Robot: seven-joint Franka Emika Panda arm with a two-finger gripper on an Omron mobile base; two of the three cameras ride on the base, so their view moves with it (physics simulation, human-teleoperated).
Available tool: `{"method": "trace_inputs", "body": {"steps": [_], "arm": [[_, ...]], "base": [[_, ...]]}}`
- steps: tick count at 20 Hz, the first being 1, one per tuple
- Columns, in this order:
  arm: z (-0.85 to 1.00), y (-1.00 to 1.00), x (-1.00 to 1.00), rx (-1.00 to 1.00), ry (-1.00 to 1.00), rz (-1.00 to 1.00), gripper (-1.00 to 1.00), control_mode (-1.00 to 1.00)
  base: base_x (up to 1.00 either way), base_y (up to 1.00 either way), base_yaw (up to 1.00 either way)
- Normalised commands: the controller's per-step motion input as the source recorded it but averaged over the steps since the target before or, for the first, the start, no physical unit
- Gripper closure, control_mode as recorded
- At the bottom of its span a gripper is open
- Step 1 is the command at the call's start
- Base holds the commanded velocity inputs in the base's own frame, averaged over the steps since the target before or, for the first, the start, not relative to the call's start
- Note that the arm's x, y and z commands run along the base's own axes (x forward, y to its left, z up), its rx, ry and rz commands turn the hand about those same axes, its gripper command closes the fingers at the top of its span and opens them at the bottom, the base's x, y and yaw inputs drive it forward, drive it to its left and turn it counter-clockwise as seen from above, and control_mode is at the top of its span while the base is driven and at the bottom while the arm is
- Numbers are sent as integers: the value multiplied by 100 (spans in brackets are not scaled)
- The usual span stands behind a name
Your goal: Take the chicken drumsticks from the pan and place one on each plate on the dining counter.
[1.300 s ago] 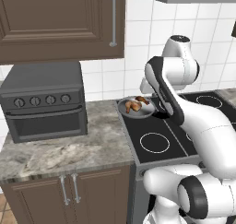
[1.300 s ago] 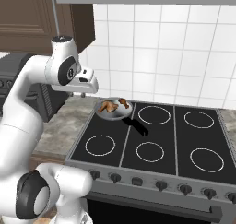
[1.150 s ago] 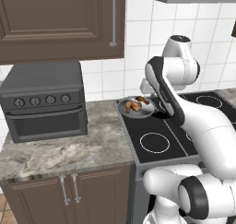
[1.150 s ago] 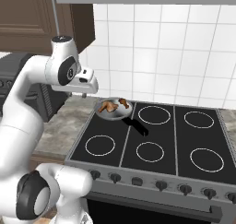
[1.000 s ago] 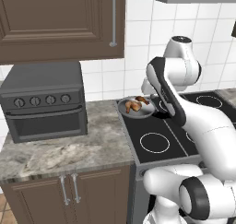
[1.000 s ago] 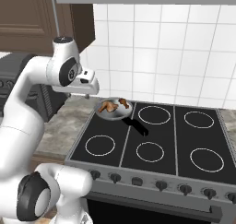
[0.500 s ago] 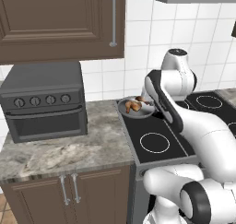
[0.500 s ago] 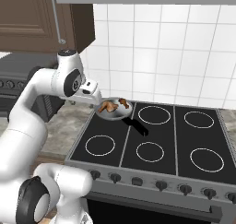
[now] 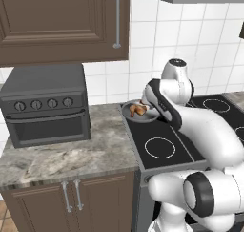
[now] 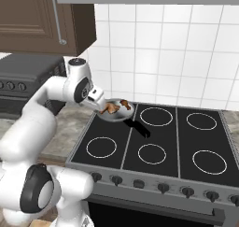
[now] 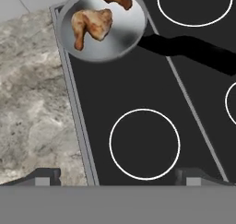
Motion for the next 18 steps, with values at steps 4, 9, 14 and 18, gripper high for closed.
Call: {"method": "trace_inputs", "body": {"steps": [4,9,14,18], "arm": [[-27,0,76,9,2,-10,-100,-100],[-28,0,73,1,4,-6,-100,-100],[-30,6,55,1,2,-11,-100,-100],[-27,0,45,7,9,-1,-100,-100]], "base": [[0,0,0],[0,0,0],[0,0,0],[0,0,0]]}}
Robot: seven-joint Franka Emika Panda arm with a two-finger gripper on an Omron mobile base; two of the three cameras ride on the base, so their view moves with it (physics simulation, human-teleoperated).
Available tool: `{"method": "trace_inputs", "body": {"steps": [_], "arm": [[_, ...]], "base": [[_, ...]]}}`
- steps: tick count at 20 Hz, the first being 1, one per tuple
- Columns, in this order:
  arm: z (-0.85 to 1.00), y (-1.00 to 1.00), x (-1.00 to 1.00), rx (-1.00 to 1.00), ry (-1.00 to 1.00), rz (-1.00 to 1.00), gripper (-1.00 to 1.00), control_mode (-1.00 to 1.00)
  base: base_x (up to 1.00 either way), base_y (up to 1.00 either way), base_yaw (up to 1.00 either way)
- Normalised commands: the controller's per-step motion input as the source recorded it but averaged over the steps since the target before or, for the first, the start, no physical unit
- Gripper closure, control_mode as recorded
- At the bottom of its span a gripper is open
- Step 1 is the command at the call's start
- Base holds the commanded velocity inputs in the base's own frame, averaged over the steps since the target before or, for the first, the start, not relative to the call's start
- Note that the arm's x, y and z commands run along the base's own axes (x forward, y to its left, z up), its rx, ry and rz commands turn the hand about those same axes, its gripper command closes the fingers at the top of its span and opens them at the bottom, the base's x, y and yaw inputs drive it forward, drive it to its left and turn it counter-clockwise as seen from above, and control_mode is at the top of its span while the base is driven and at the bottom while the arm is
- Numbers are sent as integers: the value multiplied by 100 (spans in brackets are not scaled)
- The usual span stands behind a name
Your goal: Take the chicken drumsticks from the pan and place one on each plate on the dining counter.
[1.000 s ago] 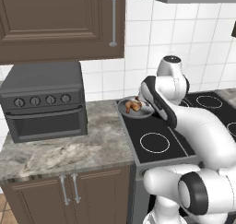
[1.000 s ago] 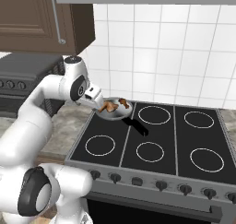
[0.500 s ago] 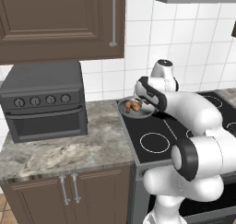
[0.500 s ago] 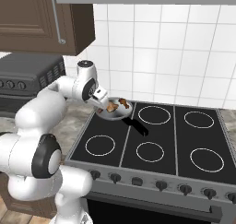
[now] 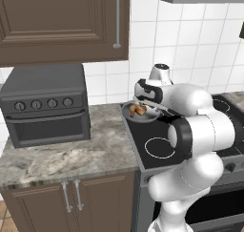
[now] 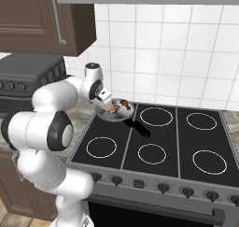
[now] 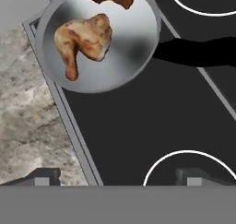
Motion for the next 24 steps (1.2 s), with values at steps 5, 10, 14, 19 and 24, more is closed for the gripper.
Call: {"method": "trace_inputs", "body": {"steps": [5,10,14,19,24], "arm": [[-32,1,50,6,11,0,-100,-100],[-33,10,49,0,17,-2,-100,-100],[-27,14,48,0,6,-3,-100,-100],[-22,8,38,0,0,-3,-100,-100],[-28,10,33,0,1,-8,-100,-100]], "base": [[0,0,0],[0,0,0],[0,0,0],[0,0,0],[0,0,0]]}}
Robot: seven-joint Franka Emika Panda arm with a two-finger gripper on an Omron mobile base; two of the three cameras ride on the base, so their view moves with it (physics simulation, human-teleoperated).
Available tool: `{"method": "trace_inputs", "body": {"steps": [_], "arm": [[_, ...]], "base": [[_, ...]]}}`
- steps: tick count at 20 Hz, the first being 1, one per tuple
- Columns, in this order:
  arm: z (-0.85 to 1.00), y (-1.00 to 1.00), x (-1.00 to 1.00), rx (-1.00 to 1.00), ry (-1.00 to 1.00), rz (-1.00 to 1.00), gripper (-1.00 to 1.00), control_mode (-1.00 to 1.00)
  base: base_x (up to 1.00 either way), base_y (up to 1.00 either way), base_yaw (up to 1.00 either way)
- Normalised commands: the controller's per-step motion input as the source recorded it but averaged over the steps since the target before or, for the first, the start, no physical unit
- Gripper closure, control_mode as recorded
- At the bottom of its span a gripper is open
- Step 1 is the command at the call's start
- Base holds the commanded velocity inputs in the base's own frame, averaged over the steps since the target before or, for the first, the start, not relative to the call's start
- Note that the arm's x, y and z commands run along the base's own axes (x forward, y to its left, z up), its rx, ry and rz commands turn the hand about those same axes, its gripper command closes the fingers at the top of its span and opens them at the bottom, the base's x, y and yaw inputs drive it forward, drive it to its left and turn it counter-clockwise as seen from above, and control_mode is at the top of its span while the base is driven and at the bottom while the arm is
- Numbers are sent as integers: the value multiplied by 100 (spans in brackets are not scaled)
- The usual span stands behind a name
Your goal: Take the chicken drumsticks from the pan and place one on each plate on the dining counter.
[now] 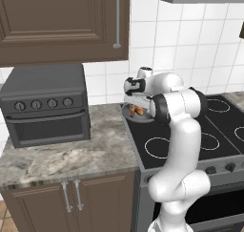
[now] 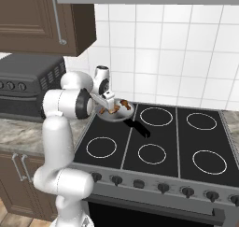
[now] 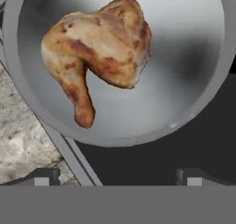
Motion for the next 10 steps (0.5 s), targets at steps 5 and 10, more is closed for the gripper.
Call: {"method": "trace_inputs", "body": {"steps": [5,10], "arm": [[-31,9,31,0,1,-9,-100,-100],[-27,4,26,0,1,-9,-100,-100]], "base": [[0,0,0],[0,0,0]]}}
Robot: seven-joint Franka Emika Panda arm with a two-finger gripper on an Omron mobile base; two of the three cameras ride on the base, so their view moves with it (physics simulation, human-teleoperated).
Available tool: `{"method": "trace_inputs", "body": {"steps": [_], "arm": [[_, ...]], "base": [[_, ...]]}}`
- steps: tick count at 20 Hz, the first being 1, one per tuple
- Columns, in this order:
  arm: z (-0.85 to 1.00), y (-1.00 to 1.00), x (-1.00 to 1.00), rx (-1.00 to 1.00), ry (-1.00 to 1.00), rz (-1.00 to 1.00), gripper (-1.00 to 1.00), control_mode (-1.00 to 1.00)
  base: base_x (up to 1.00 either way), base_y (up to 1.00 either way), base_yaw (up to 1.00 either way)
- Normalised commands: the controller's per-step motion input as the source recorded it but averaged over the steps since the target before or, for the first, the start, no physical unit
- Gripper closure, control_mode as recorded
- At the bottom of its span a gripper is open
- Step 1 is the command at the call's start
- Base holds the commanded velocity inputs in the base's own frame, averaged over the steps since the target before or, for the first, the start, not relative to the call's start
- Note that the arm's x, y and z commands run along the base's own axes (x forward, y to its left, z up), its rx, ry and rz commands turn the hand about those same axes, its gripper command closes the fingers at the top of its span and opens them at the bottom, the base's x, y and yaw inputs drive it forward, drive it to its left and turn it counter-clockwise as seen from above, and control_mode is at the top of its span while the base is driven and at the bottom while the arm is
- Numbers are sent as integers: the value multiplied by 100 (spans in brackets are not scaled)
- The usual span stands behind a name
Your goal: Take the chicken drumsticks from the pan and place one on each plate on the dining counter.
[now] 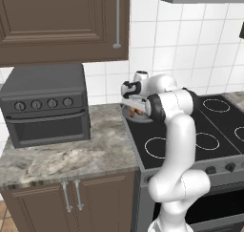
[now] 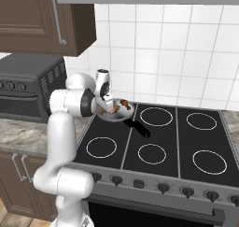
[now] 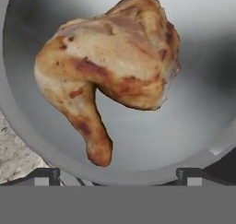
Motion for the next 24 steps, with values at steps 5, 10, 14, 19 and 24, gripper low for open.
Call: {"method": "trace_inputs", "body": {"steps": [5,10,14,19,24], "arm": [[-23,1,18,0,0,-8,-100,-100],[-19,0,11,2,0,-6,-100,-100],[-20,0,16,3,0,-6,-100,-100],[-13,0,7,6,0,-3,-100,-100],[-11,0,3,7,0,-3,-100,-100]], "base": [[0,0,0],[0,0,0],[0,0,0],[0,0,0],[0,0,0]]}}
